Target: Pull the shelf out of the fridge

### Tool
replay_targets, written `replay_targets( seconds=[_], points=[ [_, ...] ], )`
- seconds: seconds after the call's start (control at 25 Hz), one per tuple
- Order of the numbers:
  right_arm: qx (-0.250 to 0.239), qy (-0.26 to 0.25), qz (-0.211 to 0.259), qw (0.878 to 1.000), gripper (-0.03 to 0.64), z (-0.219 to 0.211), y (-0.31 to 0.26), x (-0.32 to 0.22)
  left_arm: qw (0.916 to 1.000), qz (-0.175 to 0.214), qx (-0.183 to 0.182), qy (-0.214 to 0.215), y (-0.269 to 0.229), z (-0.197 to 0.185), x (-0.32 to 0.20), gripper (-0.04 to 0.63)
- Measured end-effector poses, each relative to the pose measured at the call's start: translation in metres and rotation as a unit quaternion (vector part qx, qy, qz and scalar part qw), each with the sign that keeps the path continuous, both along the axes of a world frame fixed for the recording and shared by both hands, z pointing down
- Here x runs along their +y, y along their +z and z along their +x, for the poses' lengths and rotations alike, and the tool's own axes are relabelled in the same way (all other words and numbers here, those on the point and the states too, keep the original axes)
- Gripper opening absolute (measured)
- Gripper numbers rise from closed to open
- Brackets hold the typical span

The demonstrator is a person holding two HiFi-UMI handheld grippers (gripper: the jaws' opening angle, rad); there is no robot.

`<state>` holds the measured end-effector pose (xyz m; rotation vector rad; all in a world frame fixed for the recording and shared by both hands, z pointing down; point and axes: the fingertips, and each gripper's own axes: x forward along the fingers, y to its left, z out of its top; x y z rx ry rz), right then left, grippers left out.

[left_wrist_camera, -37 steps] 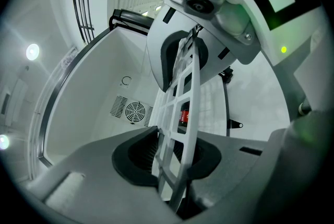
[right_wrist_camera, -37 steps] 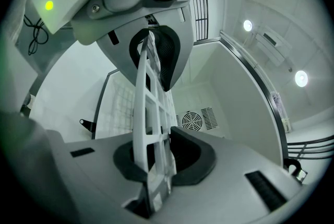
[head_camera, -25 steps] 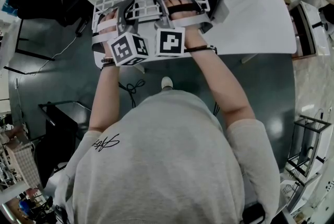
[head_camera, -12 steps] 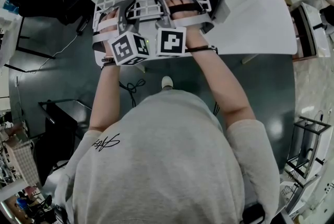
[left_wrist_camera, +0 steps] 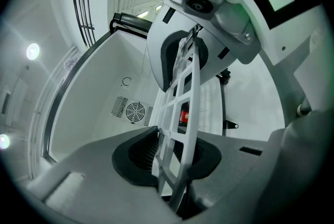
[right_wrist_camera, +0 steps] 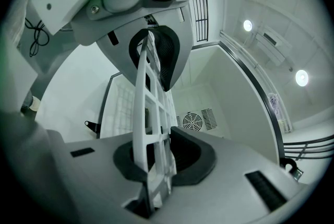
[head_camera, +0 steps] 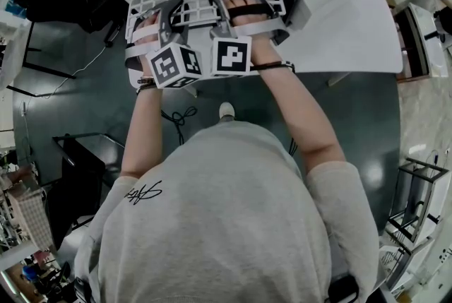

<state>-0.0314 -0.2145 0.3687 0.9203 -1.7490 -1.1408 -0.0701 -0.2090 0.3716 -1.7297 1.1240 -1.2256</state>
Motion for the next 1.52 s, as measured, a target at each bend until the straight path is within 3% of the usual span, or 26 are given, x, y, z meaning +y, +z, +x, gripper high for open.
replay_targets(
  seconds=[1.52],
  points=[
    [0.001, 0.001, 0.012, 1.000, 0.048, 0.001, -0.004, 0.015, 0.9999, 0.011, -0.001, 0.000, -0.003, 0.000, 0.015, 0.074]
  ],
)
